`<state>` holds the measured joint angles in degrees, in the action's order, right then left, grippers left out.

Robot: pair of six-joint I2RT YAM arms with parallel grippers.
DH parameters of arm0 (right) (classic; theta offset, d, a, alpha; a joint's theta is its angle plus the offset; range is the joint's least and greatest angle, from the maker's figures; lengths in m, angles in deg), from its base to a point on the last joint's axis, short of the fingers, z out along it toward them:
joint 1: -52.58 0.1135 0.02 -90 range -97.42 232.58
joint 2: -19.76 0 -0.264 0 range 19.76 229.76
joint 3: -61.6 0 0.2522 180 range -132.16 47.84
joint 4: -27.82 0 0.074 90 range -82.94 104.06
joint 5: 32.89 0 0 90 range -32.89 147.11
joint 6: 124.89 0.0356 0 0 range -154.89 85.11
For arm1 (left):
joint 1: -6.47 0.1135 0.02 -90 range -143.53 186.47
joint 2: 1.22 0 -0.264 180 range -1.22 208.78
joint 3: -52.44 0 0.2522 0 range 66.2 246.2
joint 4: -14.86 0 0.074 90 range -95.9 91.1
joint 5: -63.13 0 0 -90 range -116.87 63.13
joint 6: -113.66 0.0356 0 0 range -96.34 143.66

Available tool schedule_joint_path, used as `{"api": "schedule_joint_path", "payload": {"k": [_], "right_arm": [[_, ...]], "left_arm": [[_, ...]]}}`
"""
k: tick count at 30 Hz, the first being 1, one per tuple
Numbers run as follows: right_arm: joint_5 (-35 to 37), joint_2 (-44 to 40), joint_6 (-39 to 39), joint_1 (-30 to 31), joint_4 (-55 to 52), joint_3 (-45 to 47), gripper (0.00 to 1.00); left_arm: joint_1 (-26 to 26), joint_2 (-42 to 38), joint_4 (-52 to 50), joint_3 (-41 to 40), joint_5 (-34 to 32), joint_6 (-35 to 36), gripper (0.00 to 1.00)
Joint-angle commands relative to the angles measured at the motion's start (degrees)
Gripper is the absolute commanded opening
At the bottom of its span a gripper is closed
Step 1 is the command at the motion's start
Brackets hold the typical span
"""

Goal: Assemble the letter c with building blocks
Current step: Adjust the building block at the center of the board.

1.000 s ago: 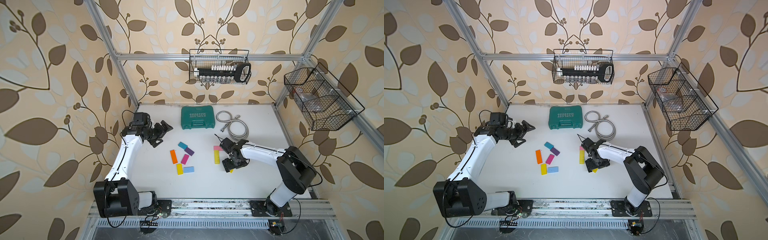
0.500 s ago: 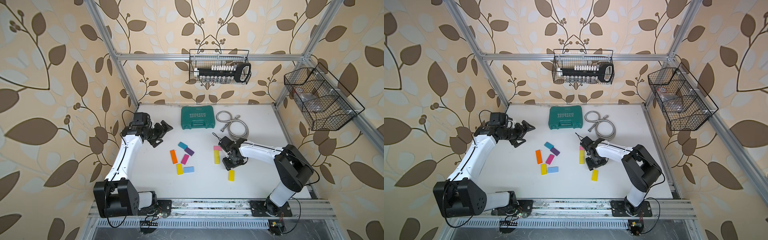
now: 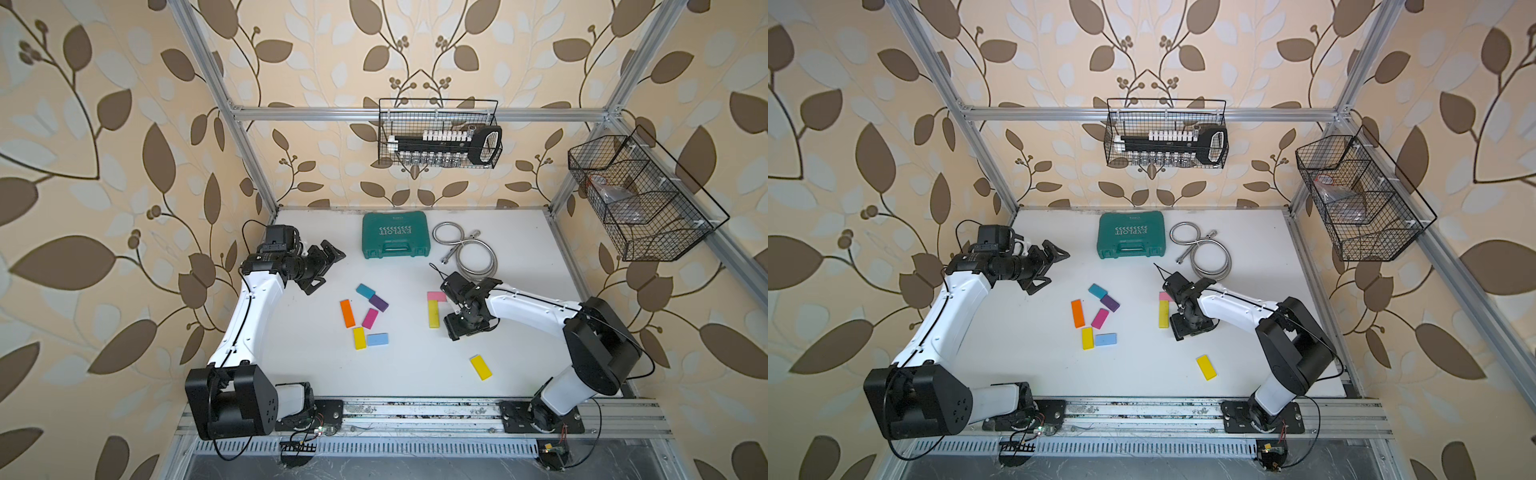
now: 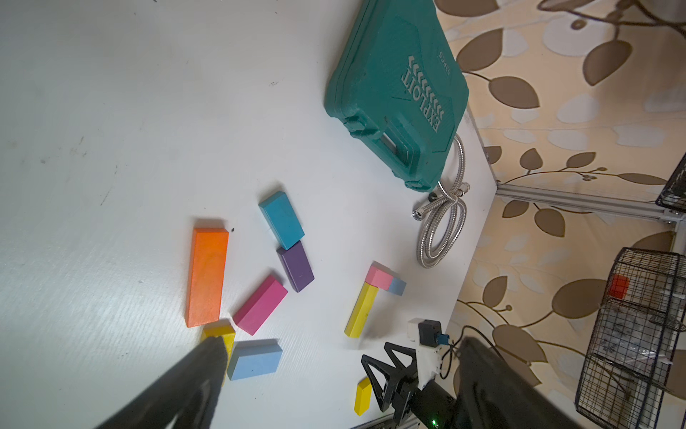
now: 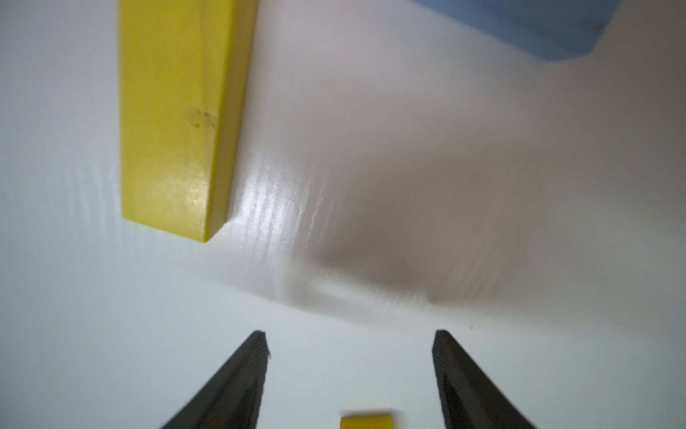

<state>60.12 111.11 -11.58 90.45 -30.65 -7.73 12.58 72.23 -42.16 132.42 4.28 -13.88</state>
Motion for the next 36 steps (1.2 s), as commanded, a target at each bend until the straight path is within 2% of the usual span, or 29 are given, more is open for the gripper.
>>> {"api": "schedule_joint_path", "payload": {"k": [1, 9, 14, 18, 23, 29, 34, 36], "right_arm": [[1.44, -4.43, 4.4, 0.2, -3.1, 0.99, 0.75], [1.1, -14.0, 17.25, 0.28, -4.63, 11.75, 0.74], [0.33, -17.43, 20.51, 1.19, -3.97, 16.37, 0.73], [0.15, -15.28, 19.94, 2.47, -5.12, 15.2, 0.73], [1.47, -13.73, 20.83, 7.27, -6.85, 14.0, 0.73], [-0.98, -13.42, 21.6, 8.5, -5.92, 15.18, 0.72], [-0.78, -9.54, 21.52, 10.24, -6.4, 13.35, 0.67], [-0.97, -7.68, 21.43, 10.95, -6.29, 12.64, 0.61]], "left_arm": [[0.56, -1.56, 0.81, -0.15, 1.27, 0.19, 0.99], [0.52, -2.08, 1.67, -0.84, 2.27, -0.74, 0.99], [0.51, -2.17, 2.04, -1.3, 2.68, -0.9, 0.99], [0.5, -2.26, 2.18, -1.33, 2.86, -1.13, 0.99], [0.51, -3.09, 2.22, -1.75, 2.94, -1.23, 0.99], [0.5, -3.58, 2.24, -2.04, 3.37, -1.48, 0.99], [0.51, -3.82, 2.38, -2.06, 3.73, -1.67, 0.99], [0.57, -4.1, 2.39, -2.13, 3.74, -1.74, 0.99]]}}
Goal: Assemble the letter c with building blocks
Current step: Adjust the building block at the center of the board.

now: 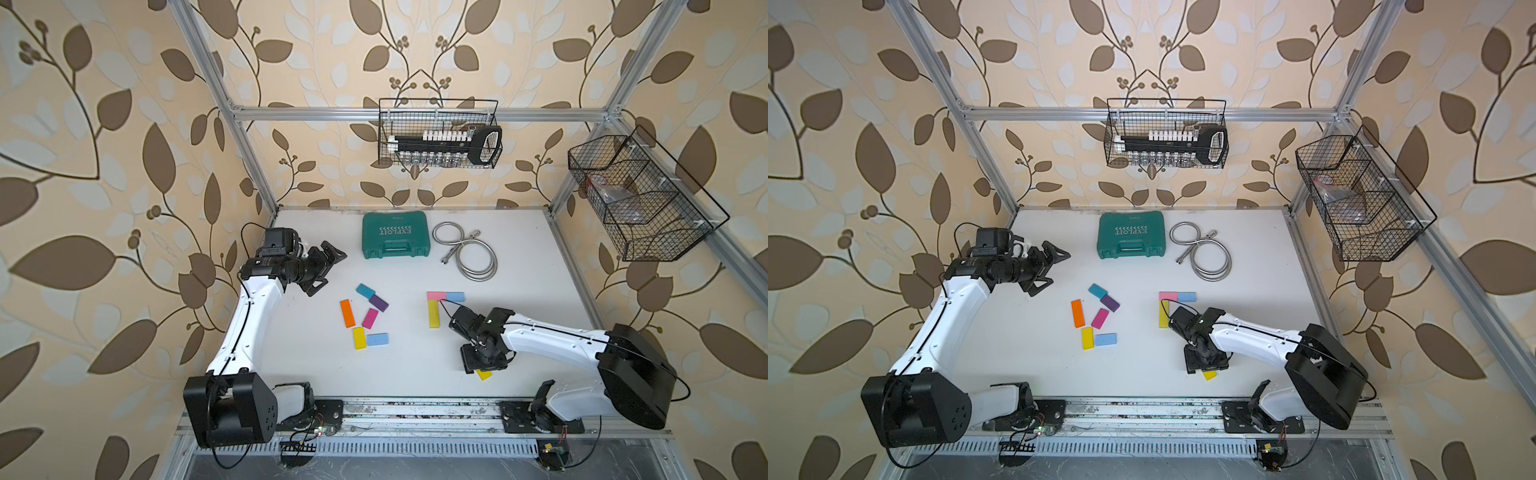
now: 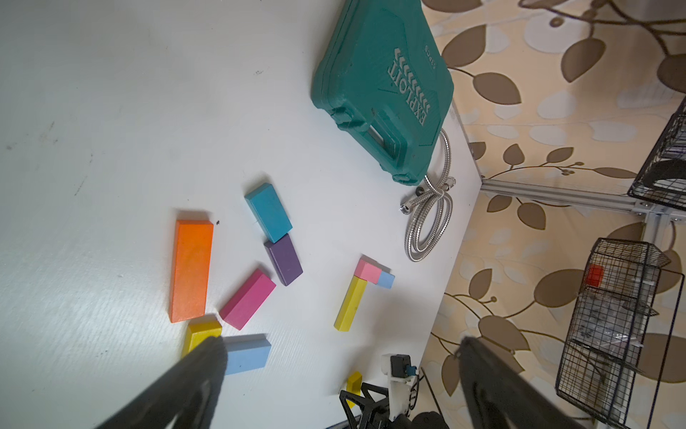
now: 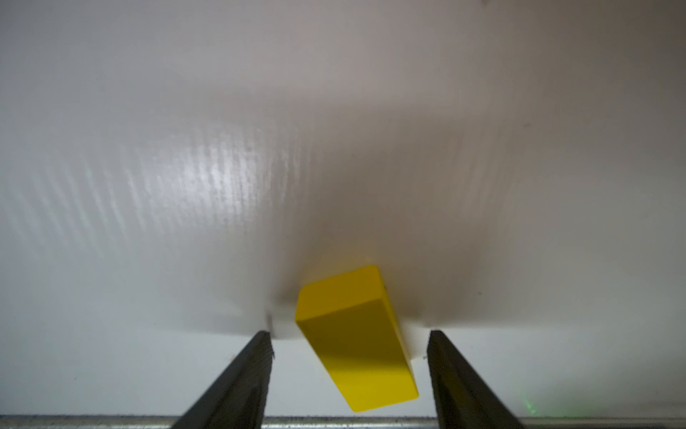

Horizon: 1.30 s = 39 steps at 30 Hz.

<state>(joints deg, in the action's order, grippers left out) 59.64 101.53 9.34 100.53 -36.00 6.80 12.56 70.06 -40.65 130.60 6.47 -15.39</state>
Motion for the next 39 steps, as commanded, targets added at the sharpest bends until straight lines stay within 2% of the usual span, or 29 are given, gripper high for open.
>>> {"api": "schedule_joint_path", "payload": {"k": [1, 2, 4, 6, 7, 9, 12, 17, 19, 22, 26, 27, 29, 31, 32, 34, 36, 37, 39], "right_arm": [[-0.83, 2.51, 0.27, 0.92, -0.68, -2.09, 0.53], [-0.97, 2.98, 0.32, 1.16, -0.57, -2.28, 0.39], [-0.33, 2.57, 1.64, 1.48, -0.35, -2.81, 0.19], [0.02, 0.95, 4.47, 1.54, 0.31, -3.54, 0.03], [0.11, -0.4, 7.04, 1.62, 1.26, -4.13, 0.0], [0.66, -2.81, 13.66, 1.84, 2.97, -5.18, 0.0], [1.25, -6.88, 28.62, 2.15, 7.64, -4.65, 0.0], [3.67, -9.3, 63.2, 5.62, 16.56, 1.96, 0.0], [5.42, -7.79, 72.95, 7.52, 18.05, 2.87, 0.0], [6.56, -3.89, 81.67, 9.58, 18.34, 1.2, 0.0], [10.24, 0.02, 88.6, 11.54, 16.08, -2.53, 0.0], [10.68, 0.89, 89.27, 11.49, 16.17, -2.92, 0.01], [11.92, 2.18, 89.01, 11.54, 17.67, -3.23, 0.28], [12.19, 1.93, 86.66, 11.11, 17.81, -3.41, 0.5], [12.53, 1.12, 84.49, 10.99, 17.37, -3.54, 0.58], [12.85, -1.43, 80.04, 10.79, 15.2, -3.54, 0.65], [12.24, -5.06, 69.28, 9.14, 14.42, -3.38, 0.68], [11.81, -7.0, 62.19, 7.86, 13.35, -4.08, 0.69], [9.88, -8.82, 43.1, 4.95, 10.97, -7.25, 0.7]], "left_arm": [[0.54, -2.09, 0.89, -0.32, 1.55, -0.26, 0.99], [0.59, -2.2, 0.95, -0.43, 1.62, -0.33, 0.99], [0.52, -2.47, 1.15, -0.67, 1.86, -0.66, 0.99], [0.55, -2.73, 1.33, -0.85, 1.99, -0.88, 0.99], [0.55, -2.86, 1.4, -0.93, 1.99, -0.97, 0.99], [0.56, -3.08, 1.75, -1.33, 1.9, -1.55, 0.99], [0.56, -3.26, 2.33, -1.85, 1.99, -2.72, 0.99], [0.53, -3.69, 2.88, -2.5, 2.25, -4.24, 0.99], [0.52, -4.04, 3.08, -2.61, 2.17, -4.45, 0.99], [0.51, -4.23, 2.78, -2.7, 2.16, -4.38, 0.99], [0.44, -4.9, 2.64, -3.52, 2.14, -4.52, 0.99], [0.5, -5.08, 2.88, -3.96, 2.17, -4.65, 0.99], [0.45, -5.45, 3.26, -4.61, 2.08, -4.98, 0.99], [0.53, -5.52, 3.22, -4.9, 2.16, -4.99, 0.99], [0.57, -5.46, 3.17, -4.98, 2.09, -4.83, 0.99], [0.5, -5.43, 3.34, -5.33, 2.01, -4.85, 0.99], [0.52, -5.29, 3.61, -5.43, 2.12, -4.9, 0.99], [0.53, -5.21, 3.61, -5.43, 2.16, -4.73, 0.99], [0.51, -5.15, 3.78, -5.51, 2.25, -4.39, 0.99]]}}
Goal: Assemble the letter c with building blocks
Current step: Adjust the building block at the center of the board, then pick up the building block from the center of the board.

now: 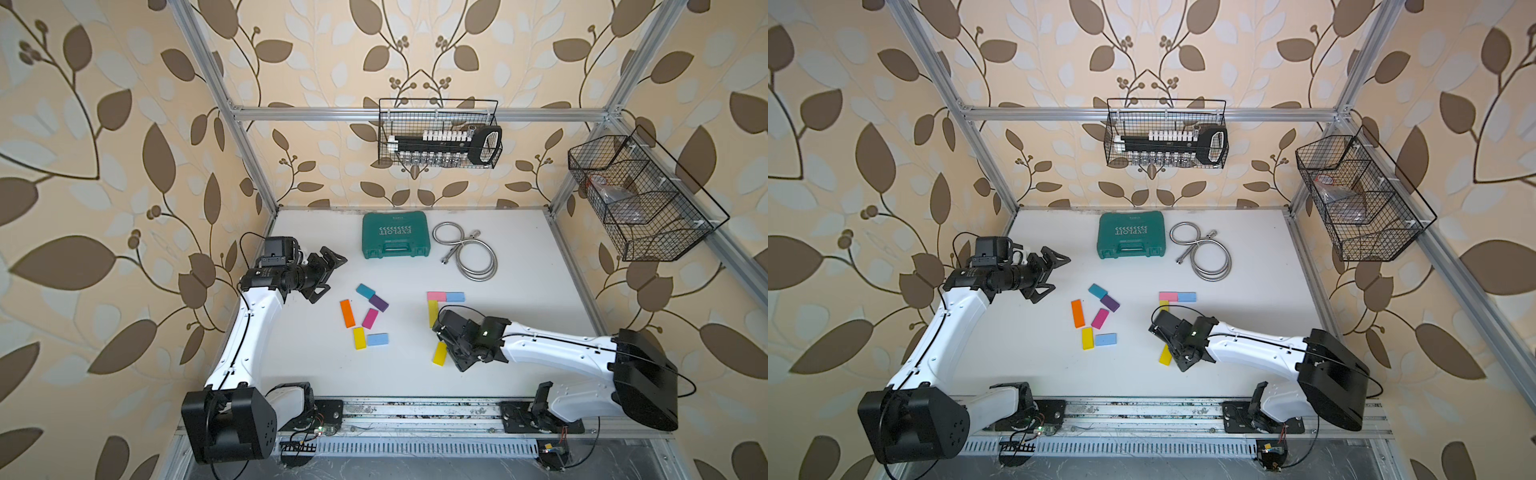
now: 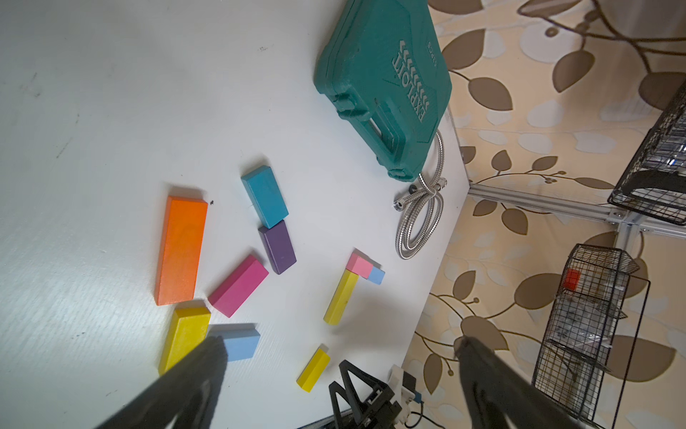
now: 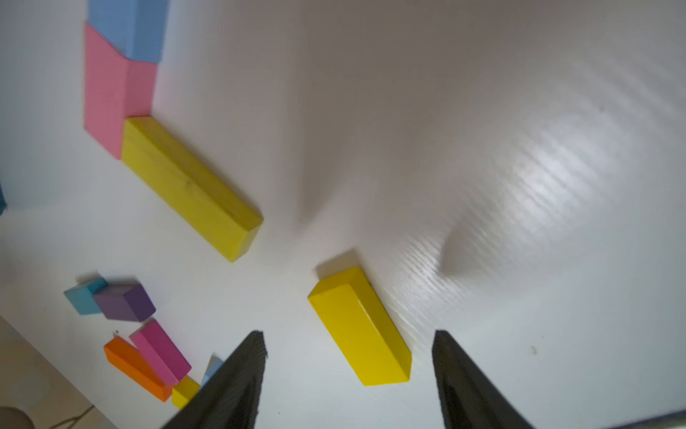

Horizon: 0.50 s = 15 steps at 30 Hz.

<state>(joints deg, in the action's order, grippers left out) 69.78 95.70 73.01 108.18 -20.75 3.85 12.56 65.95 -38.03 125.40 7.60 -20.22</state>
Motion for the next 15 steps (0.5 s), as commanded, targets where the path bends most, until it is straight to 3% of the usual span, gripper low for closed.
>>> {"api": "schedule_joint_path", "payload": {"k": [1, 5, 8, 15], "right_arm": [[-1.2, -3.29, -29.03, -4.08, -5.56, -6.23, 0.7], [-10.38, 0.66, -71.66, -6.44, -8.02, -15.63, 0.73], [-13.0, 6.03, -91.58, -5.25, -17.78, -21.46, 0.75], [-18.96, 12.06, -103.29, -4.77, -22.32, -22.14, 0.76]], "left_arm": [[0.56, -0.95, 1.06, -0.25, 1.19, 0.63, 0.99], [0.48, -0.64, 0.99, -0.24, 1.34, 1.33, 0.99], [0.51, -0.47, 0.21, 0.24, 1.3, 2.46, 0.99], [0.51, -0.03, -1.98, 1.66, 0.15, 3.79, 0.99]]}}
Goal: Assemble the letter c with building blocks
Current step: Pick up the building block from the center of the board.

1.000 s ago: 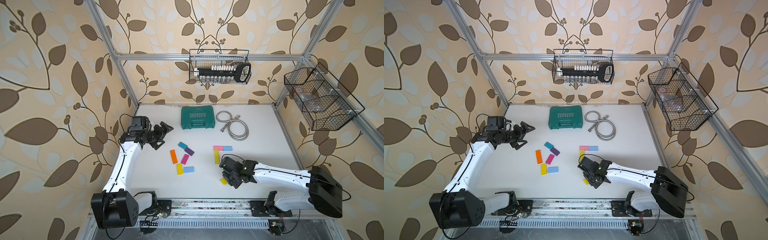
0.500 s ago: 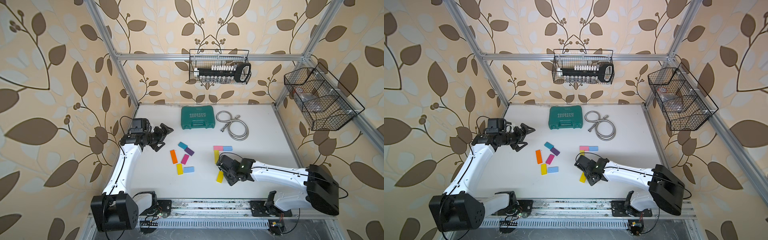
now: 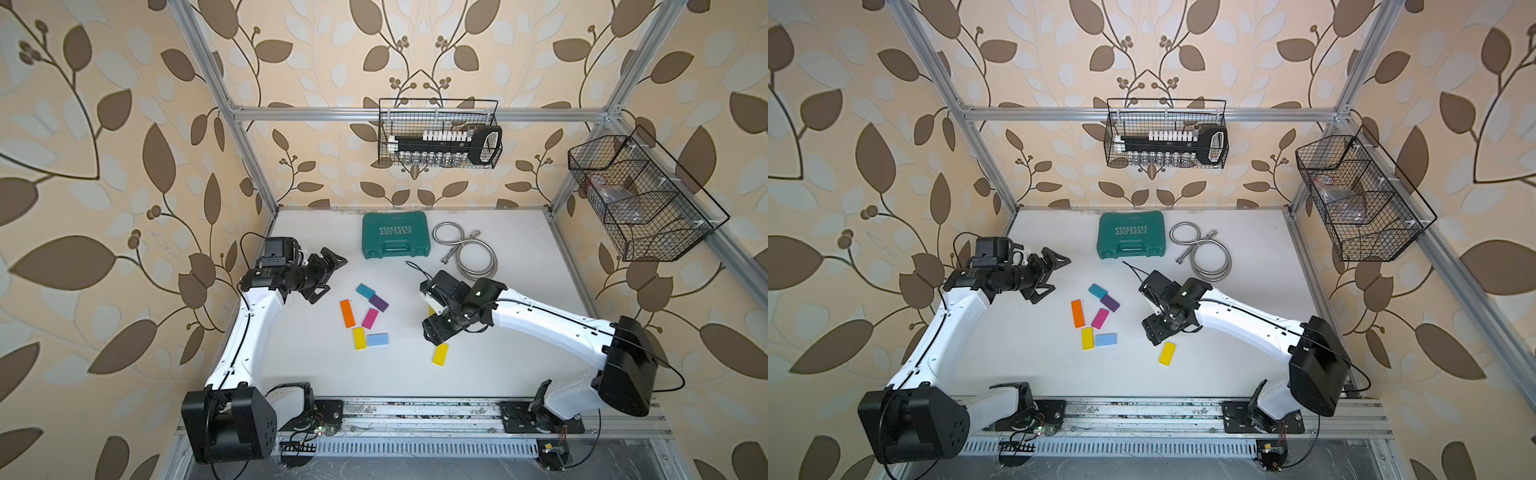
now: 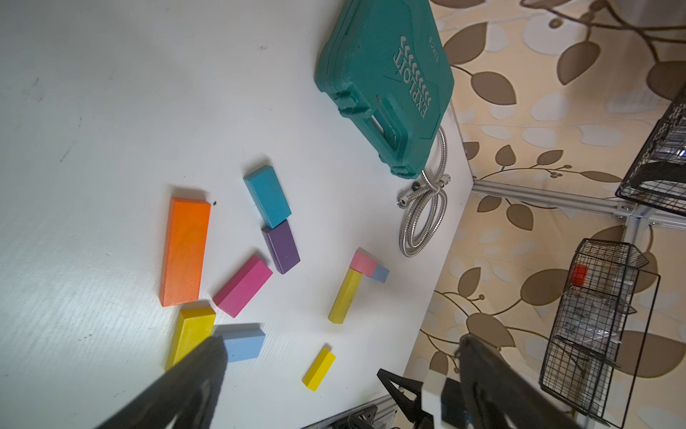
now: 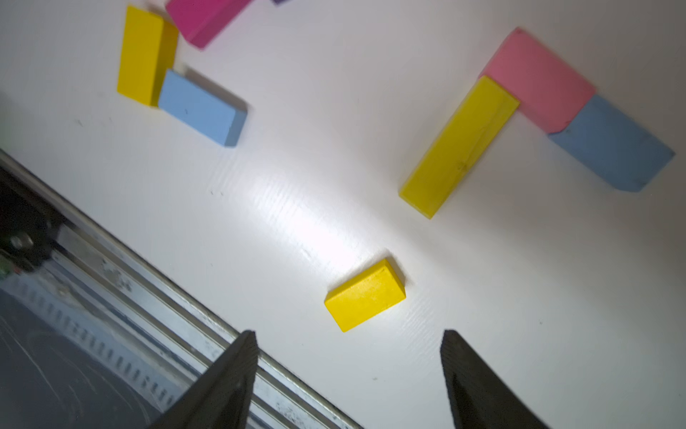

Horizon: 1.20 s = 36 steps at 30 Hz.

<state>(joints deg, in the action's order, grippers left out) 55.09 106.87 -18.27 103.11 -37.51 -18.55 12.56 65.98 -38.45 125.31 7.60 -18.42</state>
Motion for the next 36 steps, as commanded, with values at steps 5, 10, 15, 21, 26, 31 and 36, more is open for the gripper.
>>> {"api": "schedule_joint_path", "payload": {"k": [5, 10, 15, 21, 26, 31, 36], "right_arm": [[-4.68, 3.56, -15.99, 0.4, -8.37, 0.16, 0.77], [-2.4, 8.33, -19.14, 2.25, -9.91, -0.91, 0.79], [0.89, 12.58, -19.69, 3.59, -8.63, -1.77, 0.81], [2.58, 15.36, -19.43, 4.01, -6.86, -2.01, 0.81], [3.93, 15.88, -19.35, 3.98, -5.28, -1.82, 0.81], [4.3, 17.45, -19.35, 3.96, -3.99, -2.04, 0.82], [3.75, 19.26, -19.51, 3.97, -2.92, -2.1, 0.82]], "left_arm": [[0.52, 0.2, -1.71, 2.23, -0.29, 1.82, 0.99], [0.52, 0.71, -1.4, 2.29, 0.06, 1.37, 0.99], [0.53, 0.65, -1.41, 2.15, -0.29, 1.39, 0.99], [0.45, 0.74, -1.17, 1.89, -0.47, 1.22, 0.99], [0.44, 1.0, -1.14, 1.88, -0.55, 1.25, 0.99], [0.53, 1.09, -1.14, 1.88, -0.55, 1.22, 0.99], [0.51, 1.0, -1.05, 1.82, -0.55, 1.03, 0.99]]}}
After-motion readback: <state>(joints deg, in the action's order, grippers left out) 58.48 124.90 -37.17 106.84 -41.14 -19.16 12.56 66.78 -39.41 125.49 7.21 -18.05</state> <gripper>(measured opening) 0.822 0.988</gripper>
